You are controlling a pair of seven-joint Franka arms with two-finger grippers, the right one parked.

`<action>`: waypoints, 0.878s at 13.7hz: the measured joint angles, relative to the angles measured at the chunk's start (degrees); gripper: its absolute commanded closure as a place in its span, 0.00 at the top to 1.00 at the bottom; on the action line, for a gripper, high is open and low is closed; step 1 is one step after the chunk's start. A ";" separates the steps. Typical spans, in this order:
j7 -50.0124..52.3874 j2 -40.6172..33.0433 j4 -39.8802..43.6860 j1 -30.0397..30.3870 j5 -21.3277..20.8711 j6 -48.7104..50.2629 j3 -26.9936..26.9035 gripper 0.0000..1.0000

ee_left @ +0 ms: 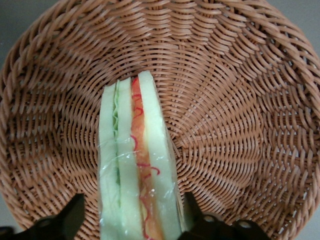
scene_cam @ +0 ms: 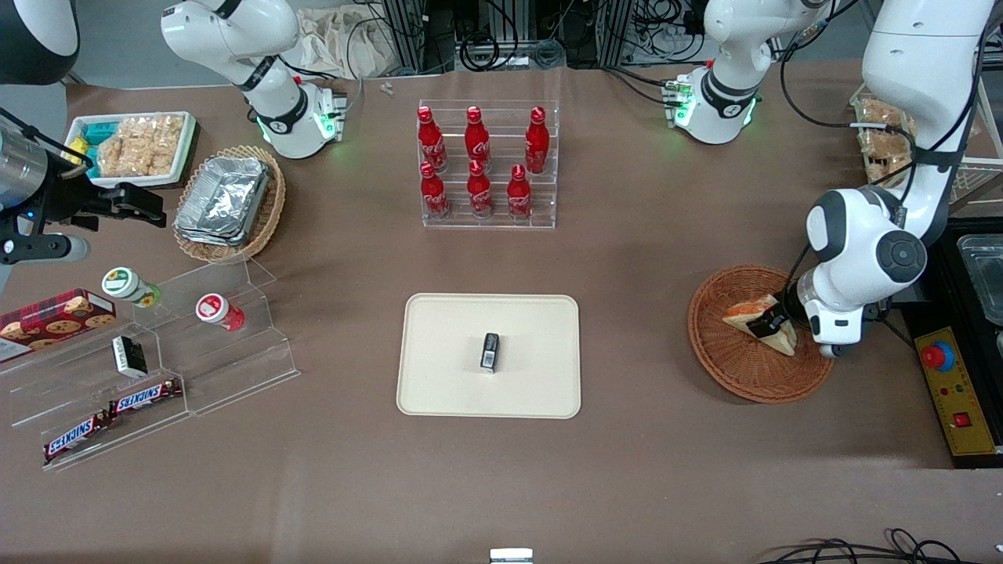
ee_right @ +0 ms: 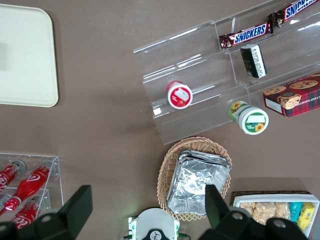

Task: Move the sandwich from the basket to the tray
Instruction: 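Close the left gripper on the sandwich and lift it from the basket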

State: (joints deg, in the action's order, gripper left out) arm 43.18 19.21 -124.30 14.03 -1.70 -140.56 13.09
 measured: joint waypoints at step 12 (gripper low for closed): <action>3.29 -0.13 7.43 -2.47 -6.10 7.88 0.38 0.00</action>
State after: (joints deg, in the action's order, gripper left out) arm 46.47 19.09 -116.87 11.56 -7.80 -132.68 13.47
